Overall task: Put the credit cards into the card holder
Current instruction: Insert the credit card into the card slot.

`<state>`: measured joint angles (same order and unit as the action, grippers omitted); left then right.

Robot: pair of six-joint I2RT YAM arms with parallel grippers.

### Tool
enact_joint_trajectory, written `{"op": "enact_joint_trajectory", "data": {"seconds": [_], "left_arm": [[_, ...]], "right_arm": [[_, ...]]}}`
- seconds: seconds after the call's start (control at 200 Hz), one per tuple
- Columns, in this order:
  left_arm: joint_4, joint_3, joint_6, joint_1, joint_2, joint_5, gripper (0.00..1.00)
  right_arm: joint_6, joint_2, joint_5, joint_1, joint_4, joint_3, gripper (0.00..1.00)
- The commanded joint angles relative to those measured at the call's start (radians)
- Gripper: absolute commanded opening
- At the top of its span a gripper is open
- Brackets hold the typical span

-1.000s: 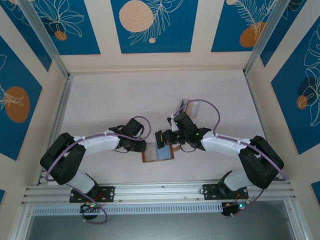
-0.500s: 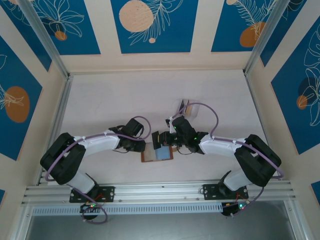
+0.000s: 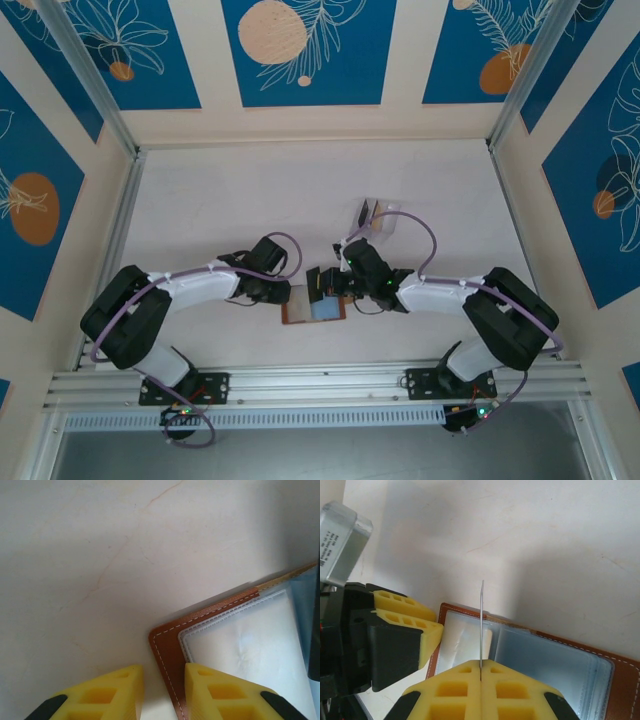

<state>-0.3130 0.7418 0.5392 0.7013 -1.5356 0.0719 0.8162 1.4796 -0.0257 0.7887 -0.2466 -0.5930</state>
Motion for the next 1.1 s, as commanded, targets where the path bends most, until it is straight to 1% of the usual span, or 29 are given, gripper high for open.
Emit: {"op": "enact_joint_trajectory", "data": {"seconds": [0.0, 0.43, 0.815, 1.095], "left_arm": [[-0.009, -0.017, -0.023, 0.016, -0.051, 0.059, 0.27], [-0.021, -0.012, -0.022, 0.017, -0.05, 0.057, 0.27], [-0.031, -0.005, -0.024, 0.017, -0.055, 0.055, 0.27], [-0.029, -0.004, -0.019, 0.019, -0.065, 0.054, 0.25]], "right_arm": [[0.015, 0.015, -0.025, 0.013, -0.031, 0.011, 0.0], [0.033, 0.045, -0.043, 0.02, -0.052, 0.027, 0.0], [0.052, 0.053, -0.095, 0.021, -0.063, 0.045, 0.0], [0.105, 0.07, -0.112, 0.036, -0.1, 0.075, 0.0]]}}
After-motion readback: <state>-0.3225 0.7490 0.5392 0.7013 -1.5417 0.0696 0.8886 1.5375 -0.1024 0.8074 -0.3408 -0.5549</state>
